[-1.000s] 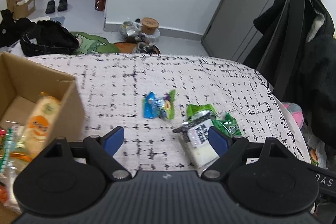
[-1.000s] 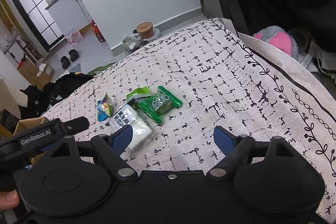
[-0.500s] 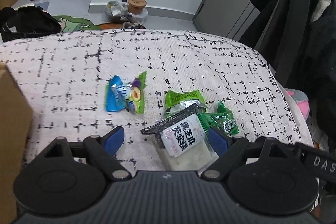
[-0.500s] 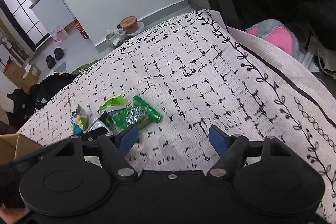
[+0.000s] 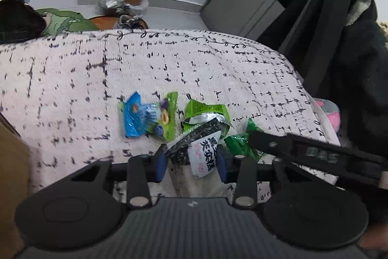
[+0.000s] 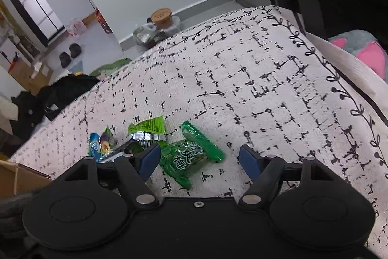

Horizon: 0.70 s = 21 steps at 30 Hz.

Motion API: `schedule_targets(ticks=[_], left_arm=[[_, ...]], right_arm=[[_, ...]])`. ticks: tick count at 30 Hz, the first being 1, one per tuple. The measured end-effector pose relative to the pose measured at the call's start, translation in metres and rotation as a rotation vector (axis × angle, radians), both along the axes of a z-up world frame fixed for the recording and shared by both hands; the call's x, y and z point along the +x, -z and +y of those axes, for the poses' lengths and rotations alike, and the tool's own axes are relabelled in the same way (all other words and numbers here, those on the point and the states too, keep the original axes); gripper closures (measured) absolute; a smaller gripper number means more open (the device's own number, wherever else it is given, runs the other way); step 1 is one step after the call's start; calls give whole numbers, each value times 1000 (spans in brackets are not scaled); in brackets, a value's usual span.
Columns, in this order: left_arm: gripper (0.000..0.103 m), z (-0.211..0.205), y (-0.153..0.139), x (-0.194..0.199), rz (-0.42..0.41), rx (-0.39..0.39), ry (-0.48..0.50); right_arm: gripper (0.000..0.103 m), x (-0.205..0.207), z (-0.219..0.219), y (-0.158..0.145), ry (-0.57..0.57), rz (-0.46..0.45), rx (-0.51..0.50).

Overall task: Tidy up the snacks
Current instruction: 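Grasp the white pack with left tool while right tool grasps the green candy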

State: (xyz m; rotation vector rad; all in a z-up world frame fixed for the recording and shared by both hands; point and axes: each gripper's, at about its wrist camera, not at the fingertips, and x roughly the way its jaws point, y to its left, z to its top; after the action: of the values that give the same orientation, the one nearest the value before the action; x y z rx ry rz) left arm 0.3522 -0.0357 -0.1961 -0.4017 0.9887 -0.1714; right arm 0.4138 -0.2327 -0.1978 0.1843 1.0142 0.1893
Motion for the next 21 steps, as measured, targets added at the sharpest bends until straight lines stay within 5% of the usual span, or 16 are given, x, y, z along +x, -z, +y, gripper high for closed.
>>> schedule_targets(ticks=[10,12,13,14,15,21], left_arm=[[72,34,-17,3,-7,38,66],[73,34,-16,4,-13,35,82],[73,34,-16,4,-16,38,87],[73,33,-15,5,-19,34,95],[73,32,-15,5,-23,29,100],[78,24,-23,-4,-42,22,92]], right_arm=[[31,0,28,10,74,43,-103],[41,1,31,13,102,38,-122],[52,1,33,14,112,34,-145],[74,1,35,14,115,30,-161],[79,0,34,14,118,30,-164],[87,-18,15,8,173,15,-102]])
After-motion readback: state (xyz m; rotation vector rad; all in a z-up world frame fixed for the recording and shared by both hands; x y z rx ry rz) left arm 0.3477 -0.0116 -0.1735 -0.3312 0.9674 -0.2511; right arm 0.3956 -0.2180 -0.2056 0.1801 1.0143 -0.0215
